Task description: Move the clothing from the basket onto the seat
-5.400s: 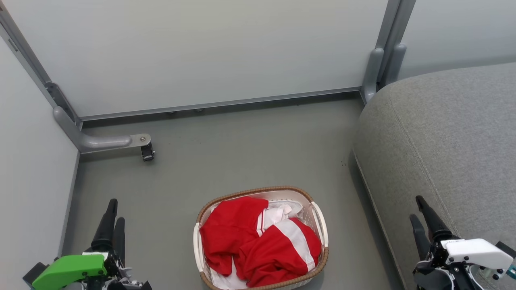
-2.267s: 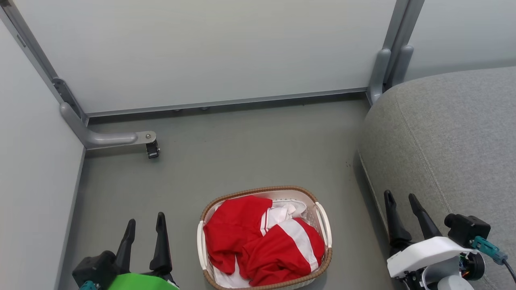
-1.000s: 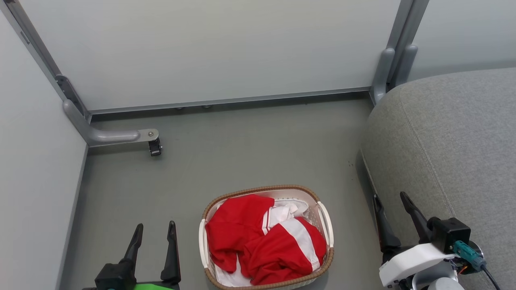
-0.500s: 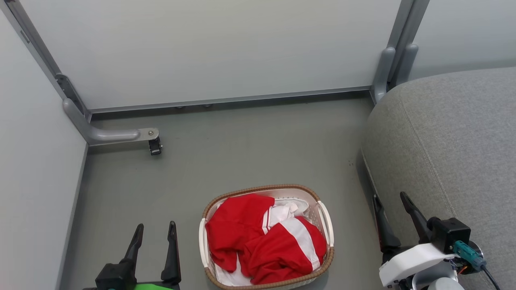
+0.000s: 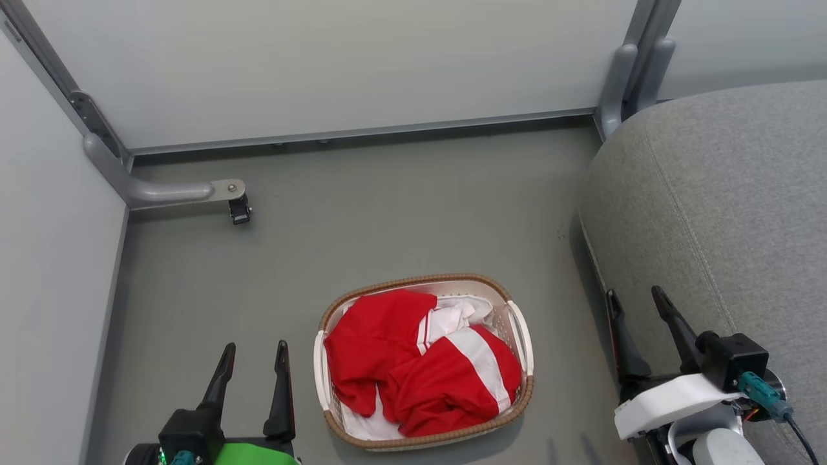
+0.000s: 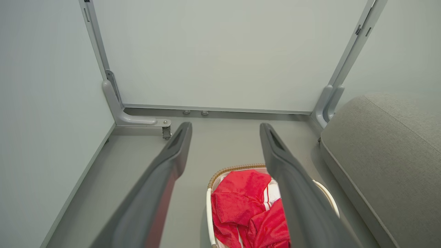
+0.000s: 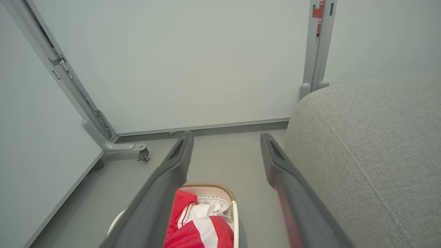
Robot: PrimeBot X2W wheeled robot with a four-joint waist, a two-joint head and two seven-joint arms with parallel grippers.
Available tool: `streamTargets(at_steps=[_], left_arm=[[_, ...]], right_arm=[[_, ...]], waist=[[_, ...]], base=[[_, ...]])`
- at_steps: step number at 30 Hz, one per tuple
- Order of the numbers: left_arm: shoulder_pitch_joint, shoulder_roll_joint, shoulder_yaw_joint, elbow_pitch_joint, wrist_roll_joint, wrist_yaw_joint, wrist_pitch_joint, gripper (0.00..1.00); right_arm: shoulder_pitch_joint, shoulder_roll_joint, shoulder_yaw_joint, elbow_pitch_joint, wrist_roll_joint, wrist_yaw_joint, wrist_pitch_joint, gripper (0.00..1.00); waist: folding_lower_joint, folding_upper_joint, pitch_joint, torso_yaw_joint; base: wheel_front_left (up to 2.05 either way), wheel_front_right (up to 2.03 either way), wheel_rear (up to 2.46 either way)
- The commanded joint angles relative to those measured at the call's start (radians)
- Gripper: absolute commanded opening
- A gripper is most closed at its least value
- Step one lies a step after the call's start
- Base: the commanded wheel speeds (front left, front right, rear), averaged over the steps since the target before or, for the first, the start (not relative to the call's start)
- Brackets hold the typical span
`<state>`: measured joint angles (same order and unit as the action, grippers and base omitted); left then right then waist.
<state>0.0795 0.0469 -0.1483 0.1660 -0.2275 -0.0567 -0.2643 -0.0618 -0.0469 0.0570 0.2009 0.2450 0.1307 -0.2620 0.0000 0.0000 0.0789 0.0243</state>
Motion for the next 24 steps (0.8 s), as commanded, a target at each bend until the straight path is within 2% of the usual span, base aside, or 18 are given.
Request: streamTargets(at_steps=[1, 8, 16, 21, 24], left_arm=[[-0.029, 0.006, -0.004, 0.001, 0.019, -0.008, 0.000, 1.00], [-0.153, 0.006, -0.024, 0.015, 0.070, -0.030, 0.000, 1.00], [-0.382, 0.010, -0.098, 0.089, 0.139, -0.066, 0.000, 1.00], [-0.523, 0.028, -0.188, 0.195, 0.154, -0.074, 0.000, 1.00], [-0.605, 0.045, -0.293, 0.282, 0.141, -0.075, 0.000, 1.00]], right_arm=[[-0.019, -0.006, -0.009, -0.011, -0.010, 0.000, -0.005, 1.00], [-0.084, -0.006, -0.054, -0.058, -0.029, 0.000, -0.004, 1.00], [-0.182, -0.006, -0.112, -0.127, -0.049, 0.000, -0.004, 1.00], [-0.230, -0.005, -0.133, -0.174, -0.029, 0.000, -0.004, 1.00], [-0.249, -0.006, -0.141, -0.200, -0.014, 0.000, -0.004, 1.00]], waist=[[0.0000, 0.0000, 0.049, -0.004], [0.0000, 0.0000, 0.206, -0.005], [0.0000, 0.0000, 0.416, -0.021], [0.0000, 0.0000, 0.523, -0.055], [0.0000, 0.0000, 0.575, -0.076]], base=[[0.00, 0.00, 0.00], [0.00, 0.00, 0.00], [0.00, 0.00, 0.00], [0.00, 0.00, 0.00], [0.00, 0.00, 0.00]])
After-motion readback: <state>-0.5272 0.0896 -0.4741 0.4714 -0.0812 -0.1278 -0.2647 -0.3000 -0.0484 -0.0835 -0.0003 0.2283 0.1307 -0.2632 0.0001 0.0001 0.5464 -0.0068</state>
